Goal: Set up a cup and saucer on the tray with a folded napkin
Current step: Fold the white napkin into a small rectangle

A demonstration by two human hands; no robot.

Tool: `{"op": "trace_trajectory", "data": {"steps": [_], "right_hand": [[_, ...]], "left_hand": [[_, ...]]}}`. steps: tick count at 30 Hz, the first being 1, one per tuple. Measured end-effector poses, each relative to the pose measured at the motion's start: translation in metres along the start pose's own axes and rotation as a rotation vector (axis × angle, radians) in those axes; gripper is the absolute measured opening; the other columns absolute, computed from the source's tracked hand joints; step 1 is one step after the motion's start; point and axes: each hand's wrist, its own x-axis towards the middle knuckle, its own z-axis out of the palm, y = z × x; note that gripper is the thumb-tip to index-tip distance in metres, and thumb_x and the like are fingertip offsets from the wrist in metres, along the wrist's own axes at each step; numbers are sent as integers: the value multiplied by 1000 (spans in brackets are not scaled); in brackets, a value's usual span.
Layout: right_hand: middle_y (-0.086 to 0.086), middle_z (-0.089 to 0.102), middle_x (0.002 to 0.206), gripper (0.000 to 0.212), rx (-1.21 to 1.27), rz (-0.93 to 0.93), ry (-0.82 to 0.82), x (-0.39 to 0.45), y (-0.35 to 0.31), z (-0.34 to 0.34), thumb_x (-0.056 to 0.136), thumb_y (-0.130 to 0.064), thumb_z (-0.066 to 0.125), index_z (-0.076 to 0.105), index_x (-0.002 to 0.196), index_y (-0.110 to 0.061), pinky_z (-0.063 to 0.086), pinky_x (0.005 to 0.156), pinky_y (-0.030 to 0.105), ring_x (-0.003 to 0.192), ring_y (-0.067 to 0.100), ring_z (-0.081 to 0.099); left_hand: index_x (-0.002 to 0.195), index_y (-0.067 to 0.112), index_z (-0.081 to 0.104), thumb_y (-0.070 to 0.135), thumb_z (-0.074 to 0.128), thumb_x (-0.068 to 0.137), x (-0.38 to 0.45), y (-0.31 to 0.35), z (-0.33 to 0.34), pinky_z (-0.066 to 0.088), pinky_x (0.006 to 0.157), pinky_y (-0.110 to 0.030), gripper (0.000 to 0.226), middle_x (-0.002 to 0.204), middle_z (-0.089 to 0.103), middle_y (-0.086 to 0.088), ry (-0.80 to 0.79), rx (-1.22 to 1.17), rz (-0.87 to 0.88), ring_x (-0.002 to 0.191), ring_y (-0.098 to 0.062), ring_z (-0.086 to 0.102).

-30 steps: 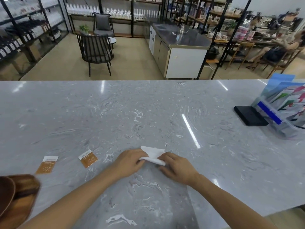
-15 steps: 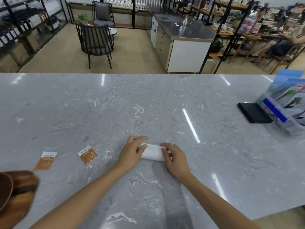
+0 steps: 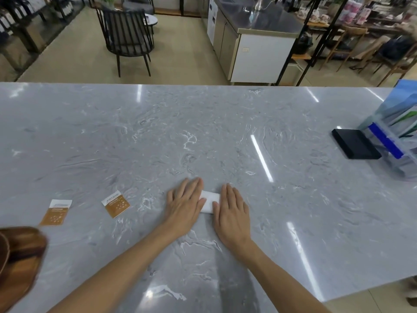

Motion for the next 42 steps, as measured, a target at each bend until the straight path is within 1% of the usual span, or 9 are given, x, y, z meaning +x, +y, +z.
{"op": "trace_trajectory", "data": {"steps": [6, 12, 16, 24, 28, 32, 34, 38, 42], "right_hand": [[12, 37, 162, 63, 14, 101, -16, 2, -7, 9, 106, -41, 28, 31, 157, -5, 32, 118, 49, 151, 31, 31], [13, 29, 165, 65, 31, 167, -140, 3, -14, -4, 106, -45, 27, 18, 162, -12, 24, 120, 46, 149, 32, 30], [19, 51, 139, 70, 198, 297, -126, 3, -19, -19, 99, -40, 48, 27, 155, -4, 45, 99, 39, 120, 33, 54], [20, 69, 105, 46, 791, 716, -292, 33, -16, -44, 87, -29, 73, 60, 117, 3, 52, 55, 31, 84, 33, 70], [15, 65, 80, 21, 1128, 816, -266, 38, -24, -54, 84, -12, 80, 69, 92, 3, 46, 43, 23, 63, 25, 62], [15, 69, 86, 15, 1209, 748, -228, 29, -33, -65, 86, -11, 80, 71, 92, -1, 56, 71, 36, 78, 26, 66], [14, 70, 88, 16, 1284, 725, -218, 23, -36, -73, 86, -8, 79, 72, 97, 2, 60, 71, 33, 80, 24, 69], [14, 78, 94, 20, 1354, 637, -218, 9, -43, -95, 85, -9, 79, 75, 105, -5, 62, 71, 28, 85, 21, 75], [11, 80, 94, 19, 1406, 562, -248, -6, -46, -114, 84, -7, 79, 77, 103, -9, 62, 73, 25, 88, 21, 78]], "left_hand": [[161, 19, 3, 47, 5, 100, 12, -2, 12, 3, 123, -53, 67, 171, 0, 7, -120, -13, -19, 157, -19, -9], [160, 18, -4, 46, 10, 104, 14, -3, 13, -10, 122, -49, 64, 170, -9, 3, -142, -68, -18, 154, -17, -20], [159, 20, -11, 47, 11, 105, 7, 2, 9, -9, 122, -52, 65, 170, -13, 5, -142, -115, -87, 154, -18, -20], [158, 32, -17, 51, 7, 105, -1, 8, -12, -12, 120, -60, 60, 168, -20, 2, -210, -194, -165, 153, -19, -25], [158, 36, -15, 53, 7, 105, -5, 6, -15, -8, 122, -59, 59, 170, -13, -4, -204, -246, -221, 155, -22, -19], [159, 37, -10, 54, 11, 105, -10, -1, -14, -3, 123, -53, 60, 171, -3, -9, -174, -320, -226, 156, -25, -13], [161, 35, 2, 51, 22, 106, -13, -6, -16, 5, 124, -47, 60, 169, 14, -11, -101, -426, -214, 156, -25, 2], [147, 43, 39, 34, 47, 105, -24, -12, -38, 40, 97, -7, 43, 143, 53, 5, -6, -1047, -233, 125, -10, 52], [125, 33, 65, 19, 59, 101, -43, -18, -68, 61, 79, -30, 28, 124, 68, -8, -27, -1513, -350, 105, -16, 67]]}}
